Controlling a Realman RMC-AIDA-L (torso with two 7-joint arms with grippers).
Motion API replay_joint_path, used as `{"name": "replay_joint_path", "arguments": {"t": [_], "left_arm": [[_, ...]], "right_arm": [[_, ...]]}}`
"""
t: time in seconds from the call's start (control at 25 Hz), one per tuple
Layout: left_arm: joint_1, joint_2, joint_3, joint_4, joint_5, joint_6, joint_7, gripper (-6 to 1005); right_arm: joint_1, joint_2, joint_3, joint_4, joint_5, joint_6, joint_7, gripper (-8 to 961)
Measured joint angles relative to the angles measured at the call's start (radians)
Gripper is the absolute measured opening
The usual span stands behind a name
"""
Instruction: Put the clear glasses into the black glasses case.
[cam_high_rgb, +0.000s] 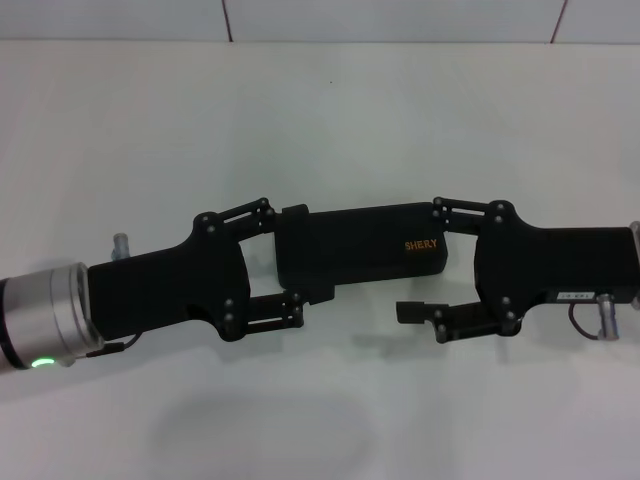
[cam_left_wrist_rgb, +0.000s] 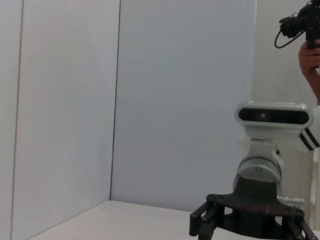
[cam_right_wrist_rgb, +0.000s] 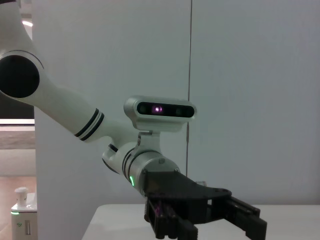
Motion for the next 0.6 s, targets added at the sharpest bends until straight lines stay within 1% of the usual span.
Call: {"name": "replay_joint_path", "arguments": {"t": [0.48,0.6], "left_arm": [[0.002,-0.002,-0.002,-0.004,0.0,0.003,0.002,791],[0.003,-0.006,-0.002,-0.005,0.0,0.003,0.007,791]], "right_arm": [[-0.021,0.001,0.0,0.002,-0.004,-0.005,-0.04,829],[-0.026,0.0,0.0,0.002,-0.004,-0.004,-0.048,829]]}}
